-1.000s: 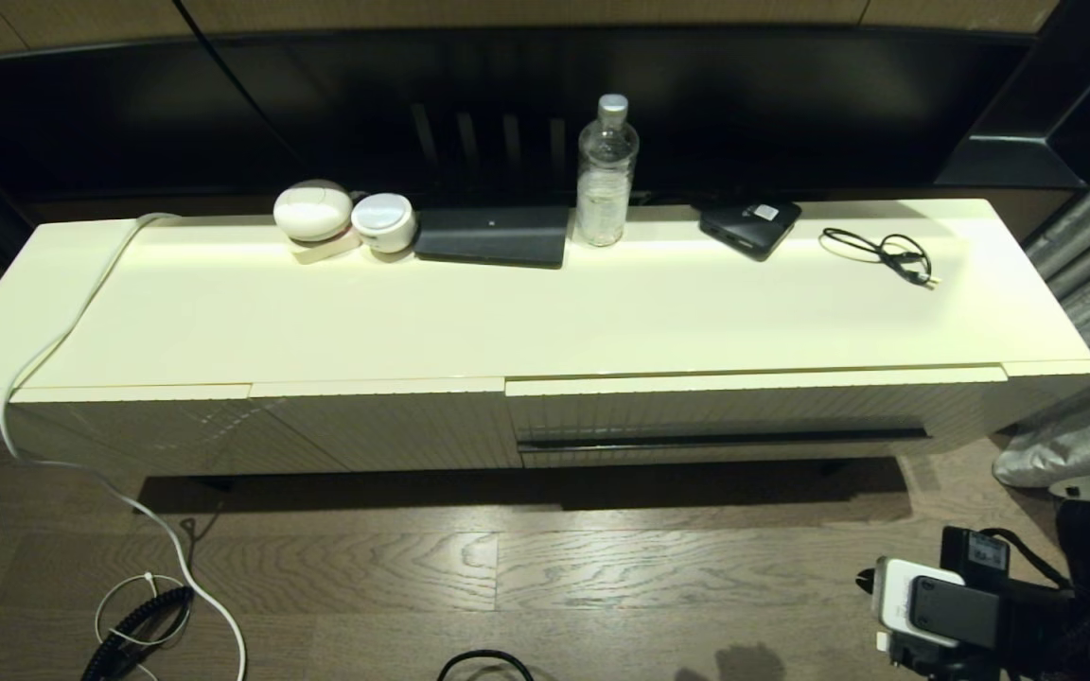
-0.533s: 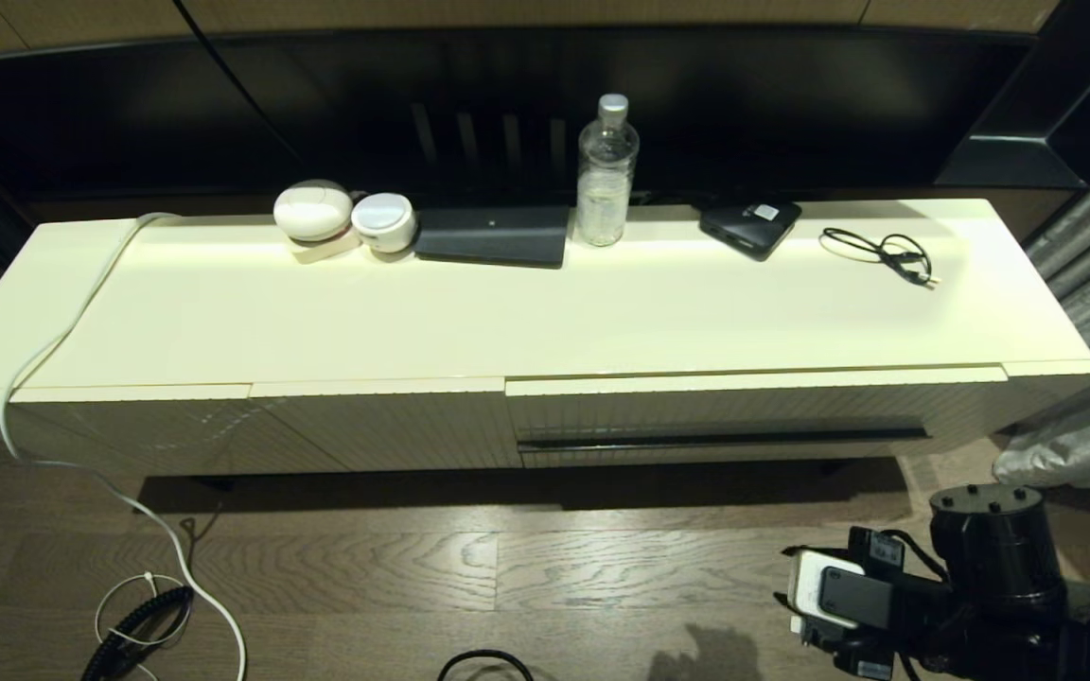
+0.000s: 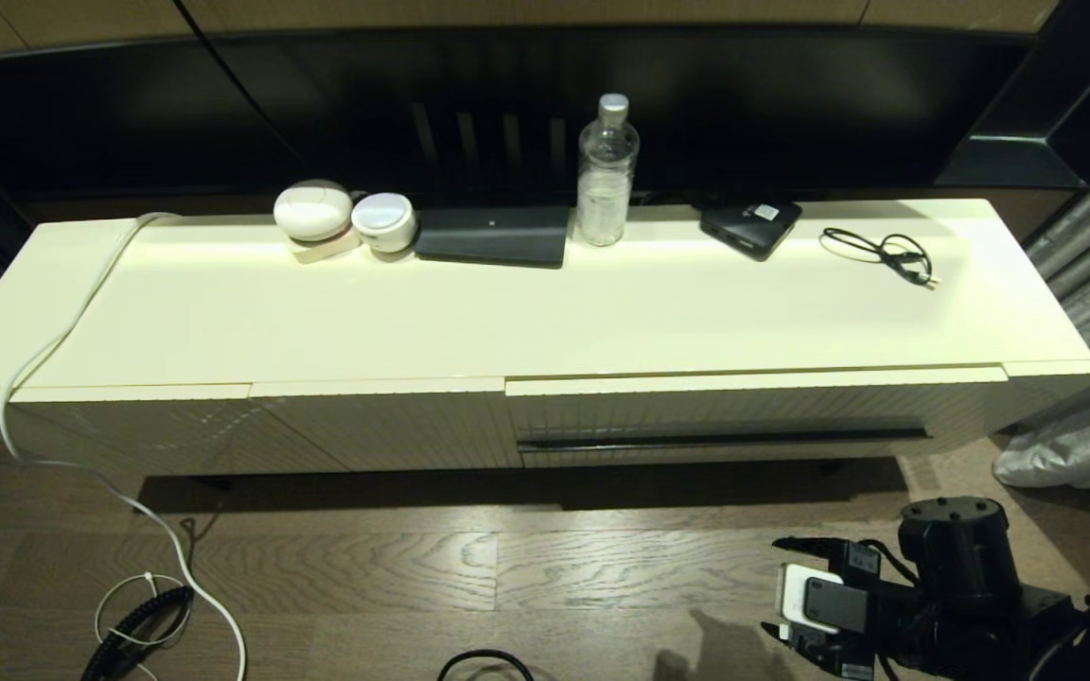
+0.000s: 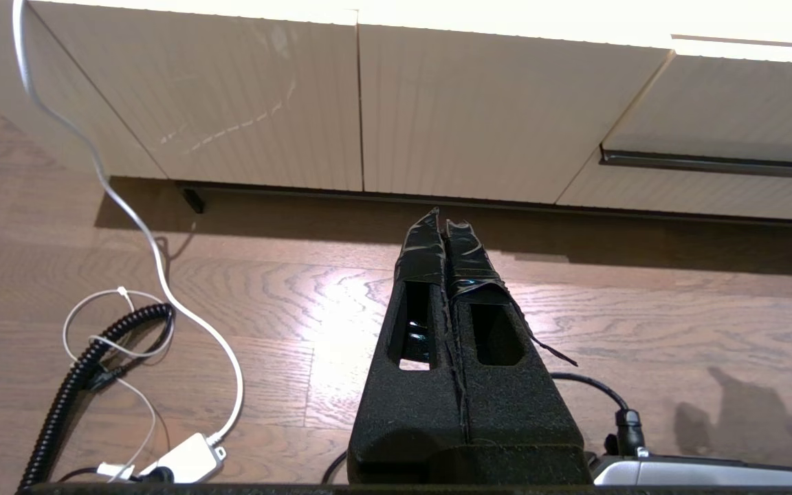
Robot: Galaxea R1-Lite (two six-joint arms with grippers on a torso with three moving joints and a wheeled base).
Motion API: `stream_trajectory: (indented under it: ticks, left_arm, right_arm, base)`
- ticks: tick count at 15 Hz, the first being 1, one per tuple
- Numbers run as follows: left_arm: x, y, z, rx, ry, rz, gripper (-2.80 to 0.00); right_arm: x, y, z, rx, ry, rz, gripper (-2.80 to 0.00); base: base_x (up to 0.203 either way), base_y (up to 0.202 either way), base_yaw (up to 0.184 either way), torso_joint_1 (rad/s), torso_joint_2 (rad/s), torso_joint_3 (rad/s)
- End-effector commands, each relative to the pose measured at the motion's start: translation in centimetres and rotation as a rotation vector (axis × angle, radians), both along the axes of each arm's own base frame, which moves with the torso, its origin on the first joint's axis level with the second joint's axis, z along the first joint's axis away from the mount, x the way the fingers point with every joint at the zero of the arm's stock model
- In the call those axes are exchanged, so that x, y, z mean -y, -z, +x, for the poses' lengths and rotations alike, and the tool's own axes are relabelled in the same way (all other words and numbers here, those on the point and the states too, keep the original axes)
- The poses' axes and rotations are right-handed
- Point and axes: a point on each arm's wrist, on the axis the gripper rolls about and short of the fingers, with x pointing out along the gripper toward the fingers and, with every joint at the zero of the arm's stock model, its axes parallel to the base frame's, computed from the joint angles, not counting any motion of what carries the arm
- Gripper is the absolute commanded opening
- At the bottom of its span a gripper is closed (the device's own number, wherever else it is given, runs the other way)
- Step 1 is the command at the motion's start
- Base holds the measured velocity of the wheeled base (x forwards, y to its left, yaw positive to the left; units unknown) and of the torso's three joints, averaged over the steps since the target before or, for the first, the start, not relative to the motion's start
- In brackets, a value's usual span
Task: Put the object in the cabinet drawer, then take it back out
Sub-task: Open the drawer
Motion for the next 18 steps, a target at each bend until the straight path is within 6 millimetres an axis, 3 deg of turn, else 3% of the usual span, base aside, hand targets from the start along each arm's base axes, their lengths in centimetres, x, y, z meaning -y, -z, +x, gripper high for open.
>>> stream_trajectory:
  ticks: [1,5,10,15,18]
  left_arm:
    - [0.0,0.0,0.0,0.002,0.001,-0.001,-2.8]
    - [0.0,0.0,0.0,0.002,-0.001,-0.001,-2.8]
    - [0.0,0.0,0.0,0.002,-0.001,-0.001,-2.8]
    - [0.0,0.0,0.0,0.002,-0.001,-0.001,-2.8]
    - [0.0,0.0,0.0,0.002,-0.001,-0.001,-2.8]
  right_arm:
    - [0.7,0.4,0.8,0.038,-0.028,-0.064,0.0]
    - [1.5,-0.4,1.2,0.11,-0.057,-0.166,0.0]
    - [1.9,-0.6,2.1,0.08,-0.017,-0.304,0.0]
    - [1.3,-1.5,4.9,0.02,-0.004,-0.364,0.0]
    - [1.0,-0.9,6.2,0.014,0.001,-0.367,0.0]
  base:
    - [0.0,0.0,0.0,0.0,0.0,0.0]
    - [0.0,0.0,0.0,0.0,0.0,0.0]
    - [0.0,0.0,0.0,0.0,0.0,0.0]
    - [0.0,0.0,0.0,0.0,0.0,0.0]
    - [0.0,0.0,0.0,0.0,0.0,0.0]
